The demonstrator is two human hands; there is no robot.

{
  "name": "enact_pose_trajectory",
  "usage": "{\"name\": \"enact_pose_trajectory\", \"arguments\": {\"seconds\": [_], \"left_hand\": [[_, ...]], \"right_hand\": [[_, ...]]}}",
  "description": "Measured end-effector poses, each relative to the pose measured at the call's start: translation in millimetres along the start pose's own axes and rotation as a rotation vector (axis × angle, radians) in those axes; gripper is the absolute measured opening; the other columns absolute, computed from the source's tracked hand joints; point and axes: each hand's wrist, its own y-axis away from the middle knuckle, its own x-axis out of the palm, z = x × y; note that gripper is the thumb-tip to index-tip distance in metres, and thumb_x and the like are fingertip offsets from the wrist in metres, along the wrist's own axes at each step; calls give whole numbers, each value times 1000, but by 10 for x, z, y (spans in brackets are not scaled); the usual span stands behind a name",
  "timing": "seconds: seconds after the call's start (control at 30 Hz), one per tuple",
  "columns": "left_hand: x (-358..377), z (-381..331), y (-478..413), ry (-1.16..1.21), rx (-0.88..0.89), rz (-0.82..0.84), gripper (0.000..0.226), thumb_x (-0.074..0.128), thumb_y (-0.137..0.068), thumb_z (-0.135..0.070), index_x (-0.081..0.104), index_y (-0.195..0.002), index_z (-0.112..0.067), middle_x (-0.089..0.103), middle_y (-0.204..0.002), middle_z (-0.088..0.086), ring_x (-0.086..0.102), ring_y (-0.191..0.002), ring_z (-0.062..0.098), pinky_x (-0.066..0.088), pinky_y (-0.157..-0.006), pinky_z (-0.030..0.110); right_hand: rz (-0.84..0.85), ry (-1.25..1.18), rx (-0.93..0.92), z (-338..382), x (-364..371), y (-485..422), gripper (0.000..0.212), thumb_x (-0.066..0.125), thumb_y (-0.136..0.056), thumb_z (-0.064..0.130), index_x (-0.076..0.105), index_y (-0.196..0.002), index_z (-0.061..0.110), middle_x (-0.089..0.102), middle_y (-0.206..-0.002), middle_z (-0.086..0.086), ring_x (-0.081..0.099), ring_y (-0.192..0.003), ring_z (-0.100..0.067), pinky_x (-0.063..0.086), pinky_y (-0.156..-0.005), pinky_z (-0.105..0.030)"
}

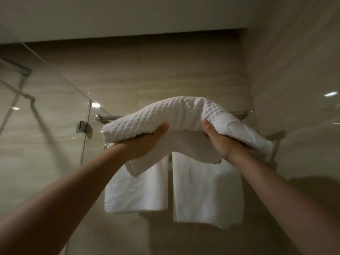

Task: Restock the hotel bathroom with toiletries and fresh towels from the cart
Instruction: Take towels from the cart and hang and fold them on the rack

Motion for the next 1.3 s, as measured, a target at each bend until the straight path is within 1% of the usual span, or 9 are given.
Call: {"name": "enact_pose_trajectory", "arguments": {"seconds": [0.17, 0.33, 0.47, 0.63, 0.83, 0.9, 1.0, 1.1, 1.3], "left_hand": [[-233, -609, -248, -91, 353, -287, 71, 35, -90, -56, 12, -149, -24, 19, -155, 4, 18, -142, 17, 12, -117, 31], [-272, -857, -700, -59, 366, -447, 72, 36, -91, -56, 11, -149, -23, 17, -156, 7, 17, -142, 20, 11, -116, 33], [-165, -1007, -936, 12, 386, -488, 72, 38, -92, -53, 6, -149, -23, 10, -157, 4, 10, -144, 18, 6, -115, 30], [-58, -987, -1334, 62, 280, -566, 76, 40, -89, -57, 8, -149, -24, 17, -155, 9, 19, -141, 22, 15, -114, 33], [79, -938, -1581, 123, 182, -196, 71, 21, -96, -52, 49, -126, 6, 50, -133, 22, 45, -125, 34, 31, -105, 40], [95, -910, -1675, 63, 176, -196, 76, 16, -96, -54, 53, -119, 9, 54, -129, 22, 48, -122, 34, 33, -104, 41], [109, -891, -1913, -10, 149, -228, 72, 18, -95, -55, 41, -135, 0, 42, -142, 18, 38, -131, 31, 26, -108, 40], [138, -761, -2135, -56, 197, -492, 76, 33, -90, -59, 11, -149, -16, 13, -156, 12, 15, -143, 24, 10, -117, 37], [202, -377, -2491, -113, 88, -347, 88, 31, -84, -67, 4, -149, -14, 7, -157, 10, 11, -144, 25, 9, -117, 38]], "right_hand": [[-65, 83, -153, 61, -263, -650, 58, 36, -92, 56, 33, -144, 30, 36, -149, 2, 33, -137, -17, 22, -117, -38], [-95, 164, -267, 130, -409, -1200, 61, 34, -93, 57, 25, -147, 29, 24, -155, 2, 22, -142, -17, 17, -119, -39], [-117, 179, -189, 133, -401, -1523, 87, 33, -72, 81, 31, -144, 32, 42, -144, -6, 47, -125, -29, 41, -104, -50], [-90, 162, -146, 1, -345, -1853, 74, 39, -85, 68, 26, -147, 28, 39, -145, -5, 49, -123, -29, 49, -95, -44], [-6, 134, -83, -156, -176, -2150, 113, 30, -53, 93, 21, -147, 32, 39, -146, -9, 49, -122, -34, 46, -99, -49], [20, 106, -83, -226, -127, -2241, 100, 34, -66, 86, 22, -147, 29, 46, -140, -11, 57, -111, -32, 52, -91, -45], [34, 100, -81, -339, -55, -2393, 97, 36, -69, 84, 20, -148, 29, 40, -145, -8, 54, -116, -30, 53, -90, -45], [86, 85, -30, -432, 7, -2531, 92, 38, -74, 79, 16, -149, 30, 23, -155, -5, 40, -131, -30, 50, -94, -44], [299, 268, 174, -706, 126, -2791, 81, 31, -86, 71, 21, -148, 21, 36, -149, -10, 54, -116, -29, 38, -105, -45]]}}
